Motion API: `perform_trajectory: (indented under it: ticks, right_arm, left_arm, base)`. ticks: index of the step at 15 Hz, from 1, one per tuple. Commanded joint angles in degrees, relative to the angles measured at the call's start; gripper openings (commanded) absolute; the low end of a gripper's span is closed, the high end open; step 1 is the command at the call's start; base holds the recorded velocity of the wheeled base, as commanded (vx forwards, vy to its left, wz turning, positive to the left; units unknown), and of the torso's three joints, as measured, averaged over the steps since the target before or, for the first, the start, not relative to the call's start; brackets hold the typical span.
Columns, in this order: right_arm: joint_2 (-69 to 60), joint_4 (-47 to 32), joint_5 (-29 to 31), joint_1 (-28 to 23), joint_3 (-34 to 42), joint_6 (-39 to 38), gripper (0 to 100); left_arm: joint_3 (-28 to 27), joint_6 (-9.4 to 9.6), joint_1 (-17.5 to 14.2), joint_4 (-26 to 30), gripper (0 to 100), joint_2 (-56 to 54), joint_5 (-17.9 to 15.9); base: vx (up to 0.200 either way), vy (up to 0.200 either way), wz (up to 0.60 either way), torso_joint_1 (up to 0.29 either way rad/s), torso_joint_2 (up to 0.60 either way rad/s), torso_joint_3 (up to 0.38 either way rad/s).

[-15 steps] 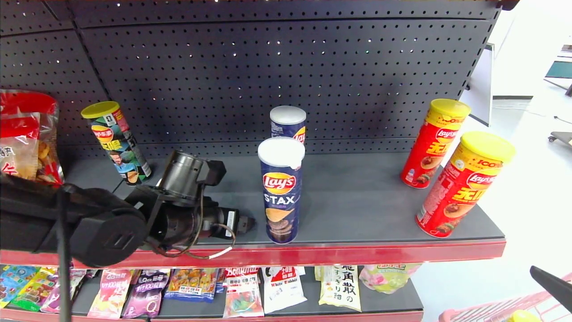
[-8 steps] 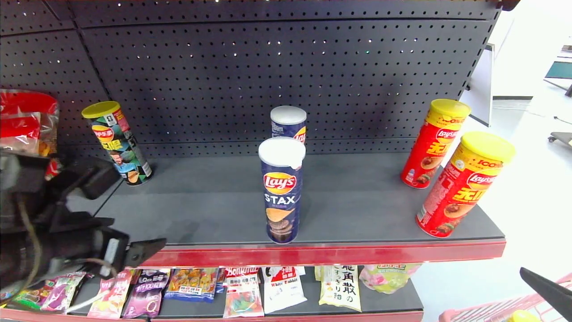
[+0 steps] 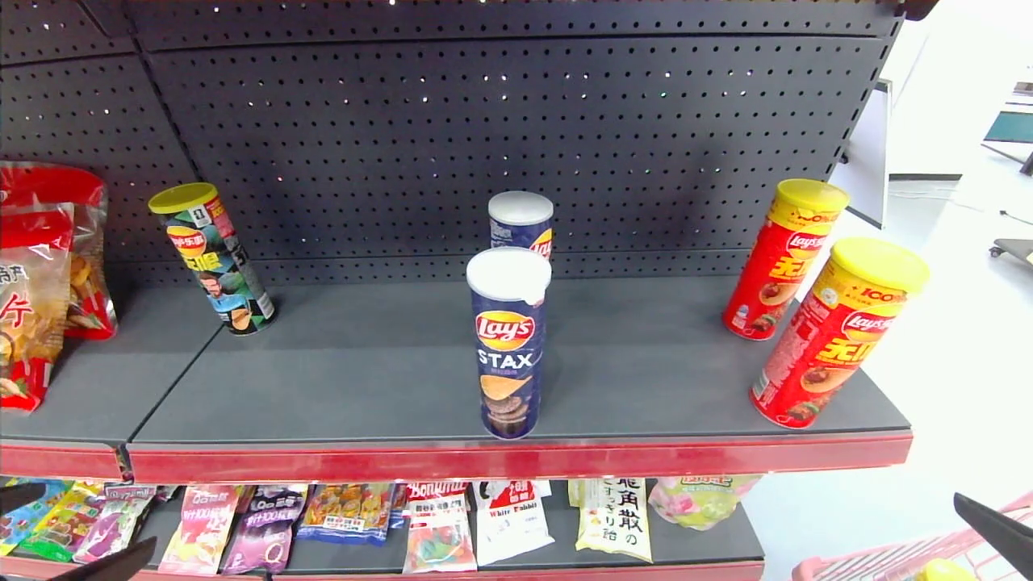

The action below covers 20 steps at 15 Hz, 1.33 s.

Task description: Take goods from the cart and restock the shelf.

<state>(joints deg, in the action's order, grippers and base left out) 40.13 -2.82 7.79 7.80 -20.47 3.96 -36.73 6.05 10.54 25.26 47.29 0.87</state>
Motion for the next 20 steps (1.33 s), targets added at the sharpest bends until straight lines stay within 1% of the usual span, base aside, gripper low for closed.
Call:
perform_trajectory:
  ticks: [1, 4, 10, 13, 17, 20]
  right_arm:
    - [-0.05, 0.00, 0.12, -0.51, -0.01, 0.08, 100]
    - [-0.49, -0.08, 0.03, -1.30, 0.25, 0.26, 100]
    - [-0.84, -0.08, -0.06, -1.56, 0.69, 1.31, 100]
    - [-1.28, -0.08, -0.06, -1.56, 0.96, 1.49, 100]
    - [-1.64, -0.17, 0.03, -1.56, 1.04, 1.84, 100]
    - [-1.99, -0.26, -0.06, -1.56, 1.48, 2.63, 100]
  left_arm:
    - [0.34, -0.07, -0.44, -0.56, 100, -1.14, 0.01]
    - [1.22, 0.11, -0.44, -2.23, 100, -1.58, 0.36]
    - [1.66, 0.46, -0.44, -2.41, 100, -2.38, 0.36]
    - [2.37, 0.55, -0.35, -2.41, 100, -2.64, 0.45]
    - [3.60, 1.51, -0.35, -2.41, 100, -4.57, 0.36]
    - [3.60, 1.60, -0.35, -2.41, 100, -5.80, 0.36]
  base:
    - [0.000, 0.000, 0.00, 0.000, 0.00, 0.000]
    - [0.000, 0.000, 0.00, 0.000, 0.00, 0.000]
    - [0.000, 0.000, 0.00, 0.000, 0.00, 0.000]
    - [-0.200, 0.000, 0.00, 0.012, 0.00, -0.001]
    - [0.000, 0.000, 0.00, 0.000, 0.00, 0.000]
    - [0.000, 0.000, -0.60, 0.019, 0.01, 0.002]
